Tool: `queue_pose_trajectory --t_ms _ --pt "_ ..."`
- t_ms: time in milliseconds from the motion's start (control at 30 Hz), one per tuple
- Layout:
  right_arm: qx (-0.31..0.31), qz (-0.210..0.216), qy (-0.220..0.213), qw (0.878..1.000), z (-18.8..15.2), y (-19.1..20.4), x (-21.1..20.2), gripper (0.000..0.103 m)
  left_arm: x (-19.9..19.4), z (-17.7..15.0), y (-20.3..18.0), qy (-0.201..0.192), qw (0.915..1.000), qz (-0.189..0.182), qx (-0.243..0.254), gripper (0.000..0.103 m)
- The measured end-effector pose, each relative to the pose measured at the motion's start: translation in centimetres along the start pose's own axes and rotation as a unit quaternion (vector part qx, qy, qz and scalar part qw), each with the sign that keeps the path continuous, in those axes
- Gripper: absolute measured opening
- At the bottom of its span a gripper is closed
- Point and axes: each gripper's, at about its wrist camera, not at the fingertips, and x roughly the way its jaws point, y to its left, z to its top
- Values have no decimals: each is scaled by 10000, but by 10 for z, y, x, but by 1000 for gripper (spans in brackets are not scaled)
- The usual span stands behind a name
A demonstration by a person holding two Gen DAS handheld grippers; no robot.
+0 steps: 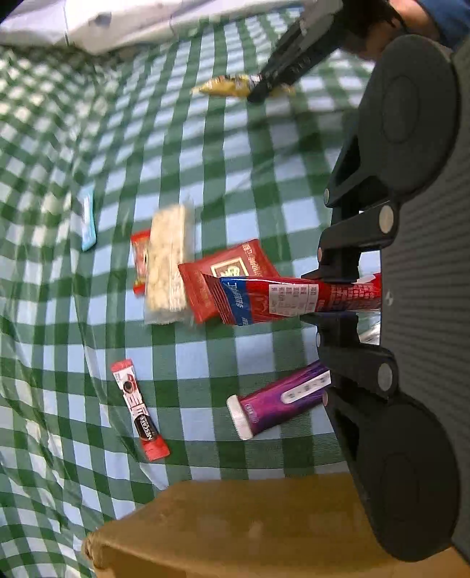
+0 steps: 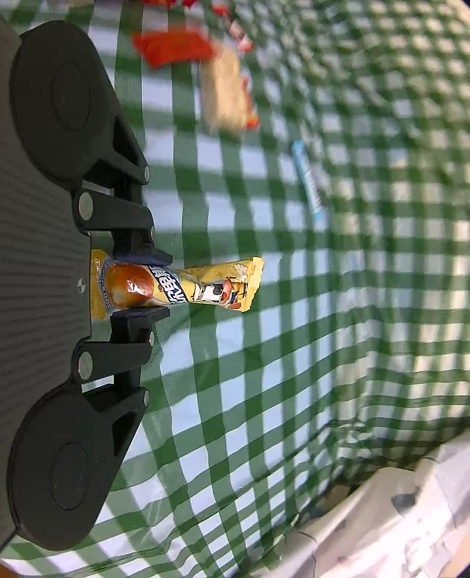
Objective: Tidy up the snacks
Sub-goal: 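Lift the red wafer pack with the left tool while the right tool carries the yellow bar over the box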
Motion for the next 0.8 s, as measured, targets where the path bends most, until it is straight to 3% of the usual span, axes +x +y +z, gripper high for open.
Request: queue_pose_trajectory --t_ms 100,233,300,500,800 --pt "261 77 -79 9996 -3 11 -23 25 -21 -10 3 -95 9999 -123 15 15" --pt "401 280 -188 9986 -7 35 -58 25 -62 -24 7 -333 9979 -552 -25 15" --pt "429 374 -308 9979 -10 49 -80 25 -86 -33 13 -509 9971 -565 9 15" --pt "585 941 -501 9926 -21 100 -147 25 -155 -73 42 -925 9948 -437 7 15" --pt "-142 1894 -593 9800 -47 210 -244 25 -245 -164 117 -1452 9885 -80 -402 15"
